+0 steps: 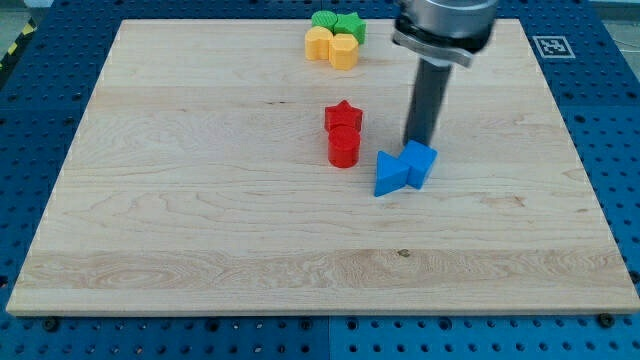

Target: Push the red circle away from the red star

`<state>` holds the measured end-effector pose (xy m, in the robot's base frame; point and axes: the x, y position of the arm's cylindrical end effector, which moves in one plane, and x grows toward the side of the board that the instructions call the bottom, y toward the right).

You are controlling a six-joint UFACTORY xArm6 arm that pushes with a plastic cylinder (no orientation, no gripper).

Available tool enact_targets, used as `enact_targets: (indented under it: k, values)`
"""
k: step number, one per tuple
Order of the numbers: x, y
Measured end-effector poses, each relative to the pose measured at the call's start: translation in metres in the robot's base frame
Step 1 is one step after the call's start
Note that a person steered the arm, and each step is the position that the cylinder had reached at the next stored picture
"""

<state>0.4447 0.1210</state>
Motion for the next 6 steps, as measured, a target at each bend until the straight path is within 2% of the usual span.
enact_targets:
  k: [1,3,5,6]
  values:
    - [0.032,0.015]
    - [-0.018,0.007]
    - [-0.013,-0.045]
    - [0.003,-0.096]
